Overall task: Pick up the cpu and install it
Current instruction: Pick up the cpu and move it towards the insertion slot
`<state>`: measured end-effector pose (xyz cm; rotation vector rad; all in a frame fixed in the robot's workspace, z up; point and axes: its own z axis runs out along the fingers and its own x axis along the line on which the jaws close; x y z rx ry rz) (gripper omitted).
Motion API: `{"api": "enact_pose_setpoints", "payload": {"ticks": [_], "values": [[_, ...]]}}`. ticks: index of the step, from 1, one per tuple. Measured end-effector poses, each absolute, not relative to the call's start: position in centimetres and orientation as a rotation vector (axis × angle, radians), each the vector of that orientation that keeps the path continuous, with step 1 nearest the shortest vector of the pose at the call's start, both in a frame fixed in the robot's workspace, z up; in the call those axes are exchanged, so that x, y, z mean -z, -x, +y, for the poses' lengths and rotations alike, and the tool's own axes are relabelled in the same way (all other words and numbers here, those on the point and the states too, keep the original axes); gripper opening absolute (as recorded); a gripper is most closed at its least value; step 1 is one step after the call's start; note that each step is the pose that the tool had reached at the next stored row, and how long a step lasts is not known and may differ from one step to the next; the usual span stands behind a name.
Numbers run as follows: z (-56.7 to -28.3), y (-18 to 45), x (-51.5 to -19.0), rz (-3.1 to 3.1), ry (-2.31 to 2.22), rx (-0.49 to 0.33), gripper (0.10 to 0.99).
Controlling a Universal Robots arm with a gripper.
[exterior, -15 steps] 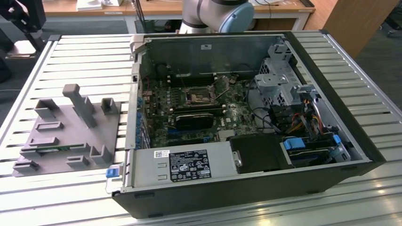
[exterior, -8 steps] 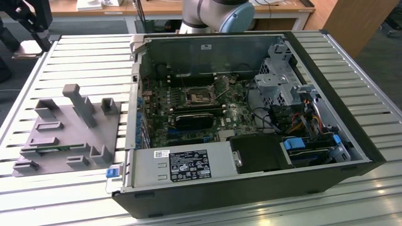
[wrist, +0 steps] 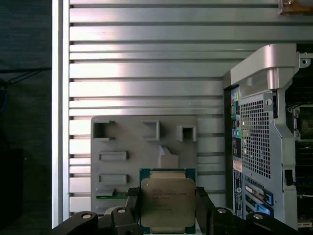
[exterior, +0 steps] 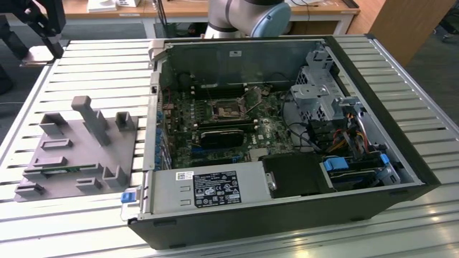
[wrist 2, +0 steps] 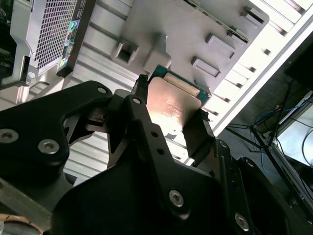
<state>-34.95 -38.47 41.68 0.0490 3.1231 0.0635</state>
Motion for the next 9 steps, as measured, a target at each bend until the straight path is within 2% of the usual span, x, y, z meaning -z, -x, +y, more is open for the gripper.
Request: {"api": "enact_pose_setpoints", "payload": {"ticks": [9], "values": [[-38.47,34.53,-41.69,3.123,-0.049,-0.063,0.541]]}}
